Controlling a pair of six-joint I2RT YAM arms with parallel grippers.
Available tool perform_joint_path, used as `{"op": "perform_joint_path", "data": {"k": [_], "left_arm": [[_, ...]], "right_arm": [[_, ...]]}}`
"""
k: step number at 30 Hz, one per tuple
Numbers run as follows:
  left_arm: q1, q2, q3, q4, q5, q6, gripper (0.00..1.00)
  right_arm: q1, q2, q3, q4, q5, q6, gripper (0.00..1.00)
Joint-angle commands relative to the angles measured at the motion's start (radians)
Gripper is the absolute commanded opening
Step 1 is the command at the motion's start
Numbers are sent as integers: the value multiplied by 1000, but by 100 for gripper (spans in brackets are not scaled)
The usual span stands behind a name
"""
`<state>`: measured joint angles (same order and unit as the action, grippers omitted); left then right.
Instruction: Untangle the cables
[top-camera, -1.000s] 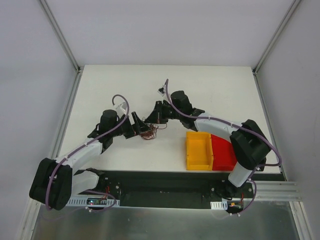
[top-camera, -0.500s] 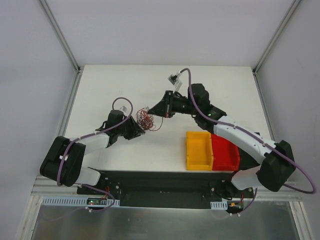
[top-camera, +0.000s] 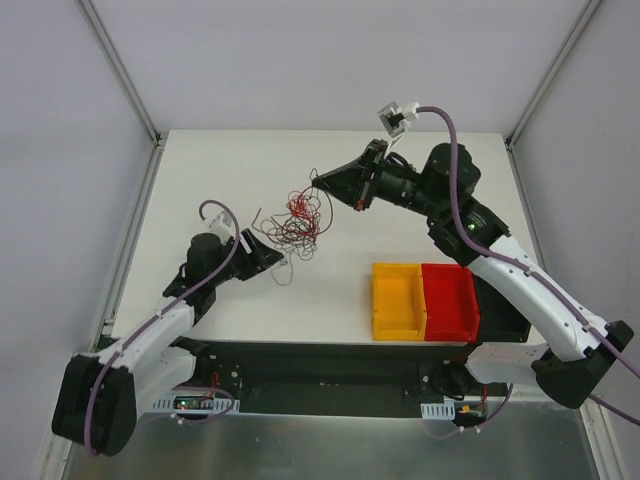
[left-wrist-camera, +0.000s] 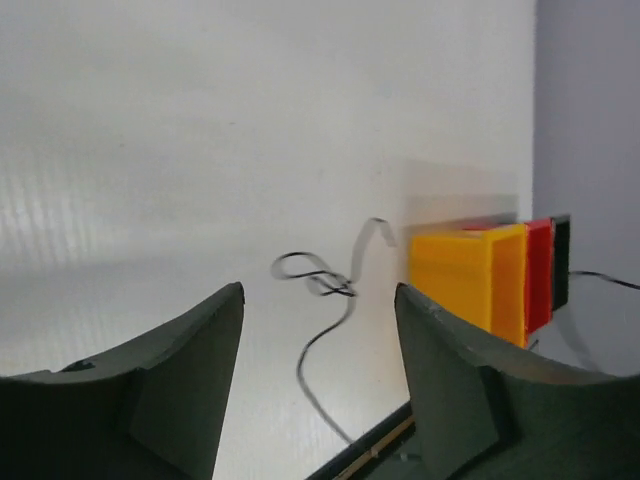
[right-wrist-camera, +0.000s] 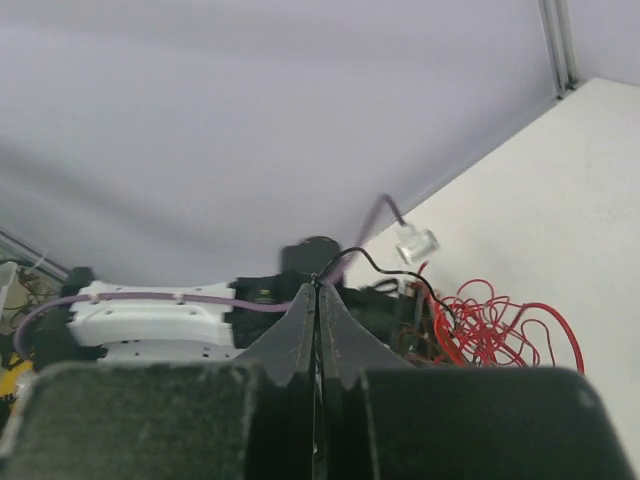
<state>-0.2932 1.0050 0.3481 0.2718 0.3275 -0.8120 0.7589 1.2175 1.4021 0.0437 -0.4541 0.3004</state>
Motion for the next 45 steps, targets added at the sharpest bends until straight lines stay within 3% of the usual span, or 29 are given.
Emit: {"op": "perform_joint_path", "data": {"k": [1,3,7,11,14,22,26,33,36,40,45], "left_arm": [[2,-239,-1,-17,67,57,70],[2,-319,18,-52,79,86,80],[2,-381,51,-59,120,115,87],[-1,-281,80,6,246,106,89],[-26,-200,86,96,292,79,99],[-118,-50,144,178,141,51,99],[-127,90,190,86,-81,-9,98],[-118,309,307,26,-174,-9,88],[-81,400,299,13,-185,-54,77],[-24,440,180,124,-159,-134,54],[15,344,109,51,-243,-95,30]], "right_arm": [[3,63,-46,2,31,-37,1],[3,91,-58,10,22,-37,1],[3,129,-80,50,-18,2,1],[8,140,-94,94,-55,45,1],[11,139,-94,96,-58,46,1],[43,140,-95,123,-46,78,1],[82,145,-68,124,-54,86,1],[111,128,20,131,-67,100,1],[122,120,67,153,-66,111,1],[114,138,231,76,-64,82,1],[71,162,452,-21,-31,-7,1]]}}
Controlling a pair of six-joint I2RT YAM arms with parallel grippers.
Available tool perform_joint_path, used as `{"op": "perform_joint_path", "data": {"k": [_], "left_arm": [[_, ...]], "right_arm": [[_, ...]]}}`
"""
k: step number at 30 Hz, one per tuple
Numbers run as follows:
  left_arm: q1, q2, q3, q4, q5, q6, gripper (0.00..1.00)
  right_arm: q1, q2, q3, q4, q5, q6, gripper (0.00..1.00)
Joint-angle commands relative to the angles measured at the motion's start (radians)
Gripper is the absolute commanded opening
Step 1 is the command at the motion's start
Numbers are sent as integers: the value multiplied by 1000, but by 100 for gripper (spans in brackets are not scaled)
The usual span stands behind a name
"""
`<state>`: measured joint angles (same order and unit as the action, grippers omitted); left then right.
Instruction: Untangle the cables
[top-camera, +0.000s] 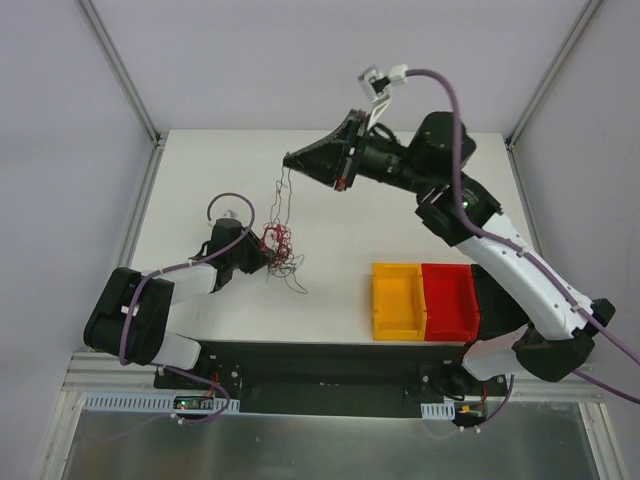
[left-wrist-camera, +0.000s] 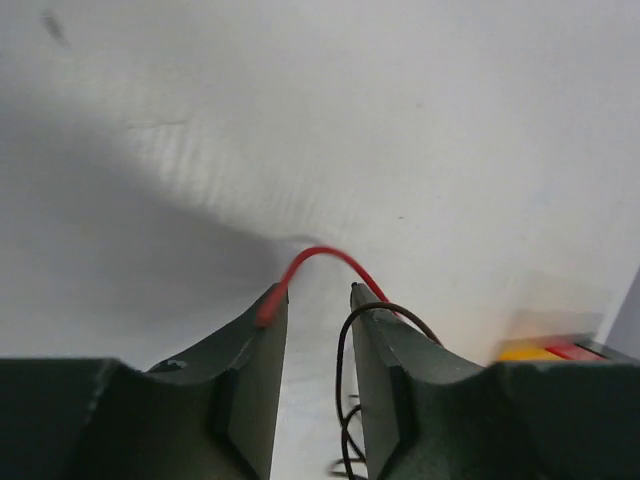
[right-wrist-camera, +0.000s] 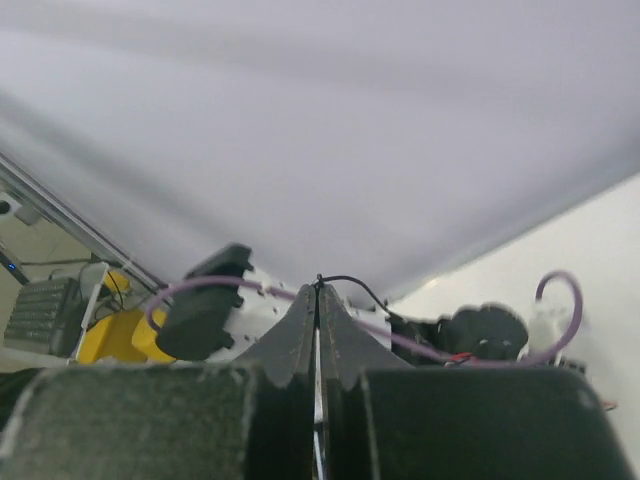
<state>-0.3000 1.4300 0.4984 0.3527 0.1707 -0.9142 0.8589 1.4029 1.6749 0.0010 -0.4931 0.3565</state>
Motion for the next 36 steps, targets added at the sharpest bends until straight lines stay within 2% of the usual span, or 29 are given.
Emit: {"op": "perform_joint_path", "data": {"k": [1,7,11,13,15,16,18,20,21,22,24,26,29,33,36], "left_arm": [[30,-117,-55,-53,-111,18,26],[100,-363,-139,-185,-211,43,0],[125,-535,-149,-234,-194,75,0],[125,-615,-135,-251,-146,92,10],[125,-681,-126,-251,-76,110,42],[124,-698,-121,-244,-33,130,54],[125,-720,-98,-276,36,184,69],[124,-743,-89,-308,90,204,75],[124,-756,-92,-308,119,210,75],[124,-769,-92,-307,150,215,74],[124,-799,-98,-255,220,236,65],[124,-819,-113,-146,298,254,64],[116,-780,-118,52,430,259,74],[70,-651,-52,146,516,281,88],[23,-571,-24,239,546,298,90]], "right_arm": [[-44,-25,202,19,8,-73,1],[-116,-42,224,16,41,-99,1],[-119,-44,97,54,15,-102,1],[-120,-39,-5,129,-24,-68,1],[-120,-27,-101,213,-67,-33,1],[-120,-18,-137,235,-82,-24,1],[-118,-1,-196,273,-113,-16,1],[-116,19,-231,292,-130,-19,1],[-118,30,-244,289,-137,-24,1],[-116,39,-253,286,-148,-27,1],[-116,54,-268,284,-168,-30,1],[-118,68,-273,284,-196,-22,1],[-118,67,-282,307,-237,-2,1],[-116,36,-308,349,-266,27,1],[-116,19,-310,361,-292,33,1]]}}
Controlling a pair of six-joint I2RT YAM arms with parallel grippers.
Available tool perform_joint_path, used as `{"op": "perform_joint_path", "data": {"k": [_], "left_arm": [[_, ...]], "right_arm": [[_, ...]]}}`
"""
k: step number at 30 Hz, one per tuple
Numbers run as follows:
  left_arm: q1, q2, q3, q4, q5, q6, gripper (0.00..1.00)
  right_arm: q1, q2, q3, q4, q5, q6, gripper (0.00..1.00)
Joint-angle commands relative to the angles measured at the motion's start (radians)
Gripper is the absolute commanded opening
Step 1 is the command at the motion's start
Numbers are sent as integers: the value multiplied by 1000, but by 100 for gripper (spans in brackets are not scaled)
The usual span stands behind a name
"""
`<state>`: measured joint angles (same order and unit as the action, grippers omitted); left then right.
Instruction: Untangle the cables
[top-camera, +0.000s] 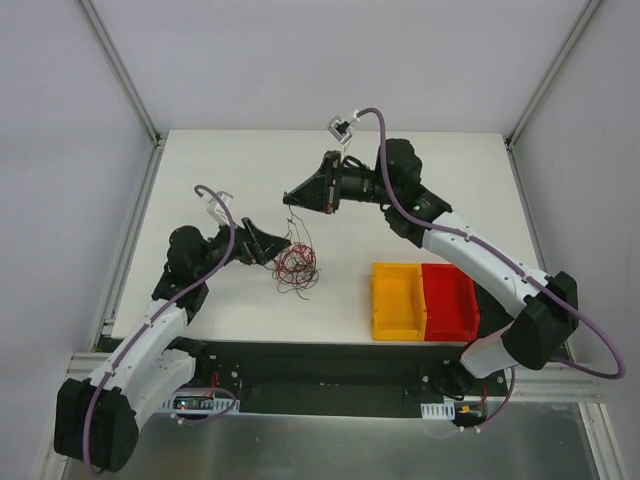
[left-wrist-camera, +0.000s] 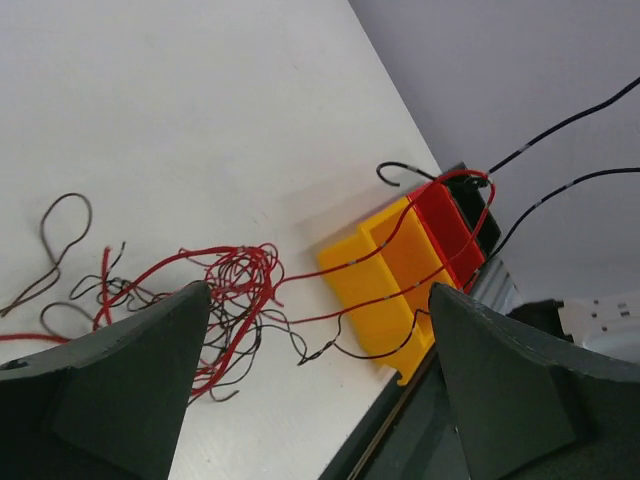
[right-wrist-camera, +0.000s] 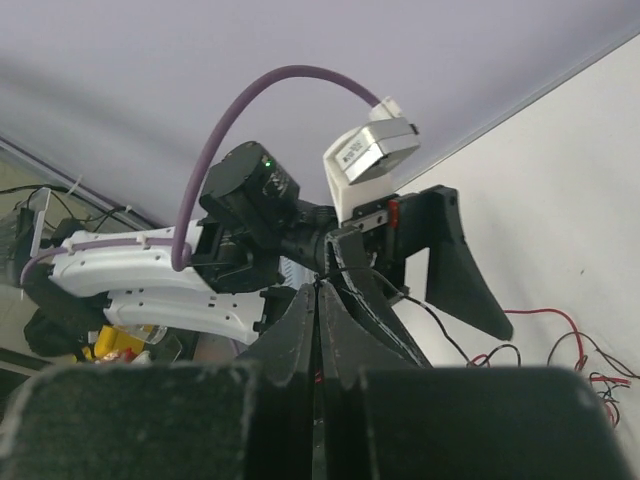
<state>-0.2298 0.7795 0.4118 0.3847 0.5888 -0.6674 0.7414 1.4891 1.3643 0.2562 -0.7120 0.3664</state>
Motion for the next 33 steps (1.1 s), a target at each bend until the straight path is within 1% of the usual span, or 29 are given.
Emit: {"op": "perform_joint_path", "data": {"k": [1,4,5,6,8,11,12,14,15,16,20,22,26,29,30,32,33], "left_arm": [[-60,105,67,245,143,52,89],[-100,180,76,359,186,32,83],[-112,204,84,379,203,28,79],[-124,228,93,384,206,26,72],[-134,253,96,384,175,20,50],[-135,241,70,387,105,22,30],[-135,234,68,384,88,28,22],[-135,216,70,335,27,46,6],[-135,208,71,282,-31,57,0],[-135,202,76,217,-97,60,0],[-134,217,119,-93,-445,19,0],[-132,239,133,-232,-567,-15,0],[-103,242,49,-251,-659,-101,0],[-94,239,24,-270,-710,-104,0],[-92,250,28,-289,-742,-100,0],[-85,265,56,-380,-809,-124,0],[-76,267,70,-424,-819,-129,0]], "right_arm": [[1,-73,2,107,-79,23,1],[0,-78,12,110,-98,29,1],[-2,-78,10,112,-101,34,1],[-2,-81,7,121,-103,35,1],[0,-89,-7,147,-101,52,1],[-2,-104,-27,153,-98,58,1],[-2,-108,-27,152,-99,59,1],[-2,-118,-28,150,-99,57,1],[-2,-122,-25,150,-98,55,1],[-1,-124,-18,150,-96,54,1],[1,-144,18,140,-78,68,1],[0,-174,27,132,-54,65,1],[0,-246,41,88,-6,31,1],[0,-282,53,42,35,-21,1],[-4,-282,70,17,46,-43,1],[-13,-261,117,-20,52,-58,1],[-16,-251,139,-21,45,-57,1]]}}
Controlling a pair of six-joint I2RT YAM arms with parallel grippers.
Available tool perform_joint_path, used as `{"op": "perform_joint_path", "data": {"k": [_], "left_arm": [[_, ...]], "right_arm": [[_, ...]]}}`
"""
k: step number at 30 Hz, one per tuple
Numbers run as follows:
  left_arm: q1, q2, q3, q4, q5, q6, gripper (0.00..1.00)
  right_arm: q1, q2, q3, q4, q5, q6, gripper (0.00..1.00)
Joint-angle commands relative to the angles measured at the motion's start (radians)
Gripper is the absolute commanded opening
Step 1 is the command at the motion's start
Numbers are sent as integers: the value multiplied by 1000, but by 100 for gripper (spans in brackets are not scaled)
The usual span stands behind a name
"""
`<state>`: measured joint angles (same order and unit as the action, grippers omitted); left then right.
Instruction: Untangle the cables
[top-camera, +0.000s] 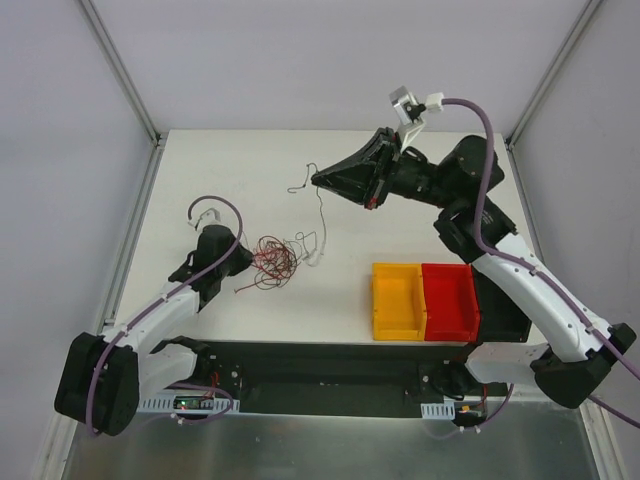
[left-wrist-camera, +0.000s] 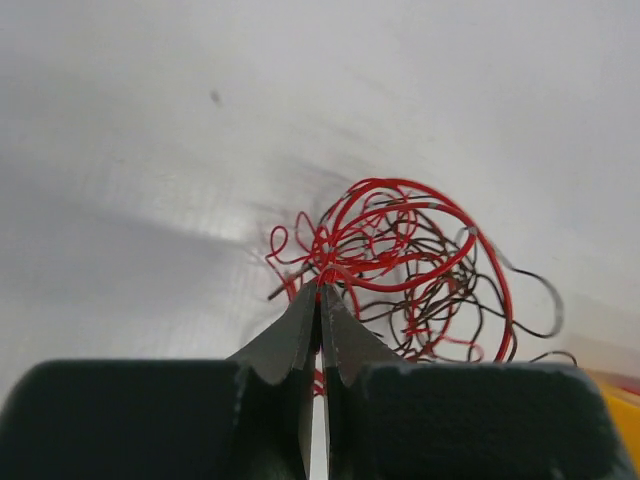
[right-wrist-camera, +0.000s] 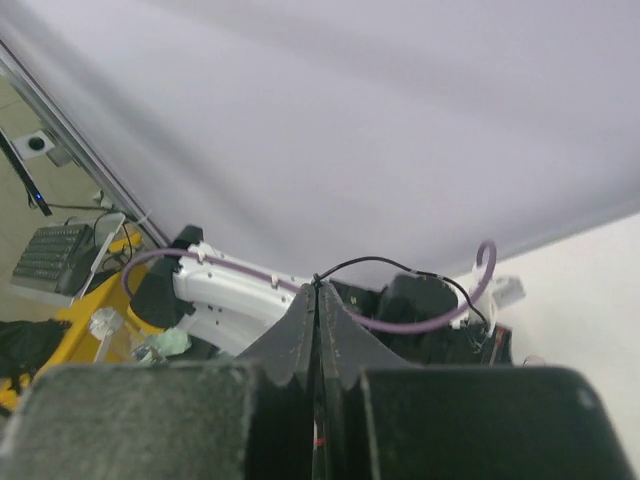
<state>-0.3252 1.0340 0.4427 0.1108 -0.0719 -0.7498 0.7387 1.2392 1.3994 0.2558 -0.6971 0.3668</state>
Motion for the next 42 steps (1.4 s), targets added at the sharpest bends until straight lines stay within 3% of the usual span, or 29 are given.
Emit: {"op": "perform_joint_path", "data": {"k": [1,4,8,9,11,17,20,25,28,34,38,42], "left_arm": [[29,2,48,-164,-143,-34,0],[41,-76,60,-165,-30,19,1],[41,-193,76,-143,170,125,33],[41,-224,74,-143,203,139,47],[41,-265,77,-138,259,161,65],[41,-278,178,-140,457,211,99],[41,-244,272,-174,485,254,99],[40,-190,418,-230,469,383,99],[41,-161,484,-249,478,438,99],[35,-132,556,-270,553,480,99],[0,-141,551,-292,503,587,99],[-3,-186,473,-304,416,613,99]], "right_arm": [[-16,12,116,-21,24,-52,1],[-16,39,122,-7,12,-23,1],[-16,49,99,17,10,-3,1],[-16,49,98,14,10,-8,1],[-15,46,98,7,13,-20,1],[-16,-44,61,-212,134,-173,1],[-15,-130,35,-418,287,-300,1],[-16,-300,-3,-712,690,-488,1],[-15,-426,-66,-794,1043,-542,1],[-24,-596,-224,-808,1577,-608,1],[-91,-566,-273,-811,1731,-625,1],[-229,-529,-281,-901,1664,-504,1]]}}
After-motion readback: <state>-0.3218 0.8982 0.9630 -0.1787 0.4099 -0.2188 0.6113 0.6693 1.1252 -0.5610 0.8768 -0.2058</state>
